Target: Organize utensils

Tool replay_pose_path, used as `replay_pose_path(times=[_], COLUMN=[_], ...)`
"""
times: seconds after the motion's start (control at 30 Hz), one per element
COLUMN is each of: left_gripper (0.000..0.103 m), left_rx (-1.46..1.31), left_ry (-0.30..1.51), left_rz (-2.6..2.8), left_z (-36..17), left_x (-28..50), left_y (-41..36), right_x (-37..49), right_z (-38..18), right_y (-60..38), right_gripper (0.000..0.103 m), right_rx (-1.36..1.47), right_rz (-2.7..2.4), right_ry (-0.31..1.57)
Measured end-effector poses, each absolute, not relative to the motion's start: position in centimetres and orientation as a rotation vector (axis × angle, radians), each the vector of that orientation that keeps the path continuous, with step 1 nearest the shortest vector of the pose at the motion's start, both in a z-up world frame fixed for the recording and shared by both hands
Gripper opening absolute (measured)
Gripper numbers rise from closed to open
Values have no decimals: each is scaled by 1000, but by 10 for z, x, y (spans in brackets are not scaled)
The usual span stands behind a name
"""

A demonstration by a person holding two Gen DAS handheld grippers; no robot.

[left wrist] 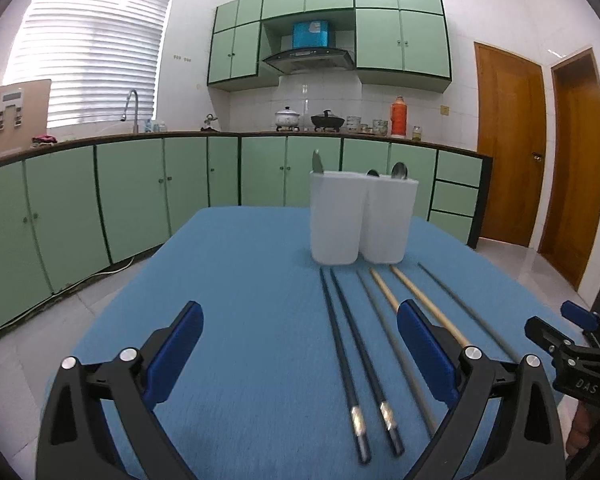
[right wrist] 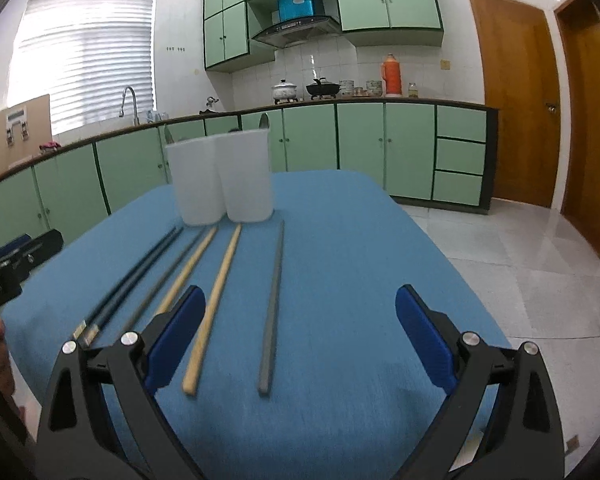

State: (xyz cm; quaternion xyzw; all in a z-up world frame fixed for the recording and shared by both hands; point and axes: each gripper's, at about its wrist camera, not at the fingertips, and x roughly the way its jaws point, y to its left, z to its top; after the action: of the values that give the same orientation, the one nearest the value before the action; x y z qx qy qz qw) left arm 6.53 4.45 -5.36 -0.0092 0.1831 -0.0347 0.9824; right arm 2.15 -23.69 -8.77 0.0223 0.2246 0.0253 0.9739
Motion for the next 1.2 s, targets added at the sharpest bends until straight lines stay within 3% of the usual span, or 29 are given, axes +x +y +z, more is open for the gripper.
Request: replay_pose_path(times=[0.03,0.17,0.37,0.43,0.63,0.97,1.03,1.1,1.2], left_gripper=[95,95,95,95,95,95,93,83,79], left_rx=[-20,-30,-35,-32,-31,-26,-21,-9,3], left_ry=[373,383,389,391,393,416,426,445,470], left_rz=[-65,-54,-51,-51,-54,-58,-59,-62,-68], left_z=[-55,-62,-66,-67,-70,-80,-82,-86,-92], left_x=[64,54,42,41,34,31,31,32,33], left_y=[45,48,48,48,48,43,42,41,39], right_x=[20,12,3,3,-2,-3,-3,-3,-3], right_z=[-91,-103,-114,-117,-117,-117,-116,-116,-116], right_y=[-237,-237,-228,-226,-224,-217,-217,-217,-217], right_gripper=[79,72,52,39,24,6,6,6,6], right_rx=[53,71,43,38,20,-17,-17,-13,-13], right_rz=[53,61,77,85,96,108,108,107,108], right_ry=[463,484,489,496,487,479,479,480,480])
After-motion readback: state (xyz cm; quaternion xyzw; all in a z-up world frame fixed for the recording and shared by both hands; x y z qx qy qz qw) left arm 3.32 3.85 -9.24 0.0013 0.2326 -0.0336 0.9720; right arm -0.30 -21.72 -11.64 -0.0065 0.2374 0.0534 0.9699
